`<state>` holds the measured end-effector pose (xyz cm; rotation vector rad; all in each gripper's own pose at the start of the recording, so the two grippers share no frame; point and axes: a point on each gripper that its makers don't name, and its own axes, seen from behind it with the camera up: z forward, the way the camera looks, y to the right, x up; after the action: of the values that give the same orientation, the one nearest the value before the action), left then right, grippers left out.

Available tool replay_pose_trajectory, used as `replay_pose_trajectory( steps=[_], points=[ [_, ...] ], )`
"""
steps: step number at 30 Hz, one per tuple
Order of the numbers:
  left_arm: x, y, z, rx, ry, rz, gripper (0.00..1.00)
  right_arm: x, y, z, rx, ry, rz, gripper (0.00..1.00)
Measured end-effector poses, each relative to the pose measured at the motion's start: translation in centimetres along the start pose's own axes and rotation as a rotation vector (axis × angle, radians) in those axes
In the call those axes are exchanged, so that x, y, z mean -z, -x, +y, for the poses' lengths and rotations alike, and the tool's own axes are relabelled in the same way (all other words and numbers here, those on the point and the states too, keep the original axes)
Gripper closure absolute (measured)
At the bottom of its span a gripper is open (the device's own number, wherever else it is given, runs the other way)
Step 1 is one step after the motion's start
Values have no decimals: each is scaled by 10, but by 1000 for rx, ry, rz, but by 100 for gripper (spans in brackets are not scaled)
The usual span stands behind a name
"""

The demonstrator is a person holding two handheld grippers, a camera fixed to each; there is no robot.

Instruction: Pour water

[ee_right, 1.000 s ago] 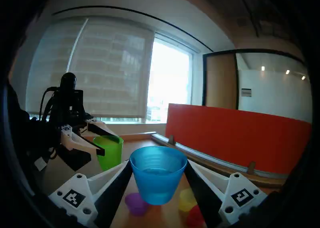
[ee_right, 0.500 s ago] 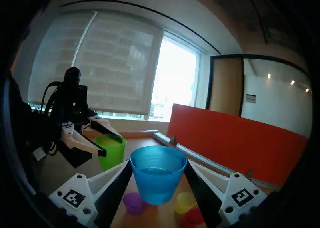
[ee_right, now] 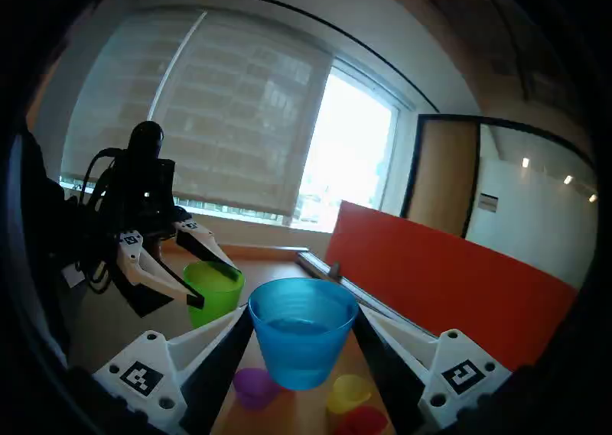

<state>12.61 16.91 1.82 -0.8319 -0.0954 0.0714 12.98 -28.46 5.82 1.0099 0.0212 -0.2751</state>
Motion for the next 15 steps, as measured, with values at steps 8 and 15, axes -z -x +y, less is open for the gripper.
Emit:
replay_pose_trajectory(
  steps=[8, 15],
  points=[
    [3, 2, 2, 1, 3, -1, 10, -2, -7, -4, 45, -19, -6, 9],
    [2, 0, 3, 6, 8, 3, 10, -5, -13, -6, 91, -31, -15, 9]
  ],
)
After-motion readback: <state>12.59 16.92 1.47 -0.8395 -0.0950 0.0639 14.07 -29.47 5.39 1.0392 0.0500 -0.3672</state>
